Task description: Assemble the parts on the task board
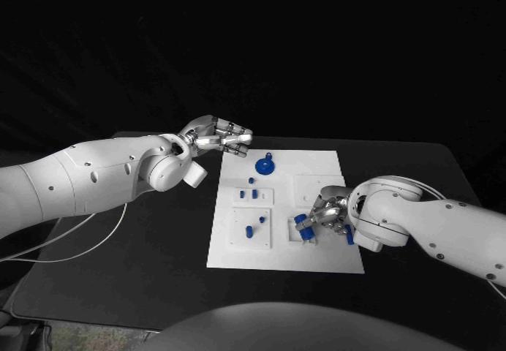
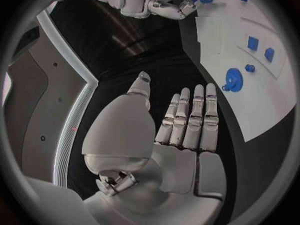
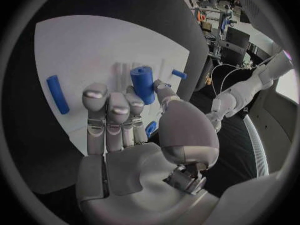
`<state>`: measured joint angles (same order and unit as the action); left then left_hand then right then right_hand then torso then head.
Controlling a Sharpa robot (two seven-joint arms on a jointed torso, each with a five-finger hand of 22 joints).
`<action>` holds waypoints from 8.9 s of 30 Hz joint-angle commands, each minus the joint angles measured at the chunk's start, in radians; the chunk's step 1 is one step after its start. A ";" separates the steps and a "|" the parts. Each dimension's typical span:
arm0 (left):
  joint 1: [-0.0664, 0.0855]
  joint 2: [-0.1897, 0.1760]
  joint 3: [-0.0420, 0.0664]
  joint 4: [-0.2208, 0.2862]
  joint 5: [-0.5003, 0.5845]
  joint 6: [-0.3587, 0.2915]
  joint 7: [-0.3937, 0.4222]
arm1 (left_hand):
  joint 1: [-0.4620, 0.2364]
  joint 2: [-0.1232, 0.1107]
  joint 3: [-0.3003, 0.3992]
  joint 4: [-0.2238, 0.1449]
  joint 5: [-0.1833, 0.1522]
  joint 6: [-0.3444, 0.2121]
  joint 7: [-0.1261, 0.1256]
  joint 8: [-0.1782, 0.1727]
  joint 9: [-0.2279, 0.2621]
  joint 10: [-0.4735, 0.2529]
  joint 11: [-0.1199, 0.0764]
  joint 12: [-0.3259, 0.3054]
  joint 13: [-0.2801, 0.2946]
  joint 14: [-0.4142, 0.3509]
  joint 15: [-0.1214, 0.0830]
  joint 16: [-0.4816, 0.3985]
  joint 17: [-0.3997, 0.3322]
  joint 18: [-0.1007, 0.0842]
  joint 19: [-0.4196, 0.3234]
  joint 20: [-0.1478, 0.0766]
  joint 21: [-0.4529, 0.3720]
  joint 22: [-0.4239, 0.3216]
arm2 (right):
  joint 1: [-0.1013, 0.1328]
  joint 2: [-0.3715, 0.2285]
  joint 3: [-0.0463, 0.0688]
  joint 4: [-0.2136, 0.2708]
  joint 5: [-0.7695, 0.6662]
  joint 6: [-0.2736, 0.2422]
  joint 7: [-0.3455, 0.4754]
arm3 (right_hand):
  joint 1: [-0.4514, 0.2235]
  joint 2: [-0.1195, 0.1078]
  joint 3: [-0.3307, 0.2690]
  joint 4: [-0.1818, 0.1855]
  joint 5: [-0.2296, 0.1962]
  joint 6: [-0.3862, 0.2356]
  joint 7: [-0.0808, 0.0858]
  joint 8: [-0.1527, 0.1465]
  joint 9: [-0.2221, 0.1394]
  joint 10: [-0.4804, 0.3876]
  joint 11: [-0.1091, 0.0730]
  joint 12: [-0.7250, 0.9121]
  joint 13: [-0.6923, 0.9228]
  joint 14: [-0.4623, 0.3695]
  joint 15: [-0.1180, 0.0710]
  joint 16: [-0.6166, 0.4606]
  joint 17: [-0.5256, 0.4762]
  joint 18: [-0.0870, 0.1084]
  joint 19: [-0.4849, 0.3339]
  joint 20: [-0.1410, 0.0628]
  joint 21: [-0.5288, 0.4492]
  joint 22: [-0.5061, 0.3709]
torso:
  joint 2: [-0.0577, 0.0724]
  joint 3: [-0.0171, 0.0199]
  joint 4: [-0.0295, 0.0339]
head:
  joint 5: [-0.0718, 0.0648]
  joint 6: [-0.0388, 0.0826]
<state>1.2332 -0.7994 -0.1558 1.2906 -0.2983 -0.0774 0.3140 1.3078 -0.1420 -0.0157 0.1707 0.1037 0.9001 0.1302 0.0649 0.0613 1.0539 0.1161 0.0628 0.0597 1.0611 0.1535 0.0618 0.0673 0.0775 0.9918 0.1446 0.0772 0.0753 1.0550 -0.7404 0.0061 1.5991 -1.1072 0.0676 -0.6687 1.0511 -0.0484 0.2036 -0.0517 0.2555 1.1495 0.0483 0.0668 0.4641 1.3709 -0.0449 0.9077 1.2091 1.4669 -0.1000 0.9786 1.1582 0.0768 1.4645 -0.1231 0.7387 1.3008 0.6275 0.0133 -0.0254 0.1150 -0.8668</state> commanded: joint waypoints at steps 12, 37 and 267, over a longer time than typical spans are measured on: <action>0.000 0.001 0.001 0.002 -0.002 0.019 0.001 | -0.005 0.006 -0.001 -0.005 -0.003 -0.004 0.003 -0.001 -0.002 -0.005 0.003 -0.004 0.001 -0.002 0.002 -0.001 0.000 -0.010 -0.006 -0.002 0.001 0.001 | 0.000 0.006 -0.002 0.003 -0.019 0.030 -0.001 | -0.018 0.001 -0.003 0.013 -0.002 0.035 -0.023 -0.003 0.003 0.000 -0.008 -0.004 -0.002 -0.002 -0.007 -0.006 -0.001 -0.007 0.056 -0.006 -0.007 -0.002 | 0.000 -0.0003 0.0004 | 0.003 0.000; 0.000 0.000 0.000 -0.003 -0.002 0.019 -0.003 | -0.005 0.008 0.000 -0.003 -0.003 -0.007 0.004 -0.002 -0.002 -0.005 0.004 -0.004 0.000 -0.001 0.002 -0.001 0.000 -0.010 -0.007 -0.002 0.001 0.001 | 0.000 0.027 -0.003 -0.008 -0.009 0.024 0.005 | -0.096 -0.058 -0.053 0.198 -0.207 0.038 -0.020 -0.002 0.014 0.003 -0.007 -0.012 -0.001 0.001 -0.008 -0.013 0.010 -0.010 0.057 -0.009 -0.003 -0.001 | 0.000 -0.0002 -0.0003 | 0.006 -0.003; 0.001 -0.005 -0.003 -0.015 -0.013 0.003 -0.035 | -0.033 0.053 -0.009 -0.053 -0.003 0.082 0.021 0.002 0.002 0.090 0.008 -0.003 0.001 0.130 -0.049 0.054 0.004 -0.045 0.040 -0.054 0.042 0.008 | -0.065 -0.055 0.039 -0.005 -0.048 0.014 0.020 | -0.002 0.015 0.141 -0.091 -0.191 0.026 -0.016 -0.003 -0.055 0.018 -0.004 0.051 0.052 0.001 0.003 -0.004 0.008 -0.012 0.058 0.004 -0.010 0.032 | 0.000 0.0003 -0.0004 | -0.024 -0.006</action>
<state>1.2331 -0.8070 -0.1592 1.2730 -0.3111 -0.0909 0.2748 1.2749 -0.0880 -0.0253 0.1140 0.1037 0.9896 0.1518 0.0650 0.0618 1.1504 0.1231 0.0628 0.0598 1.1969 0.1038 0.1120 0.0726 0.0457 1.0401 0.0892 0.1158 0.0845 0.9905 -0.7984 0.0459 1.5920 -1.1107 0.0713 -0.6480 1.0565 -0.0278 0.3467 -0.1499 0.0838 1.1747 0.0377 0.0659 0.4111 1.3870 -0.0500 0.9634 1.2618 1.4703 -0.0964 0.9776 1.1664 0.0532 1.4666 -0.1213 0.7336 1.3075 0.6271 0.0128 -0.0255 0.0902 -0.8726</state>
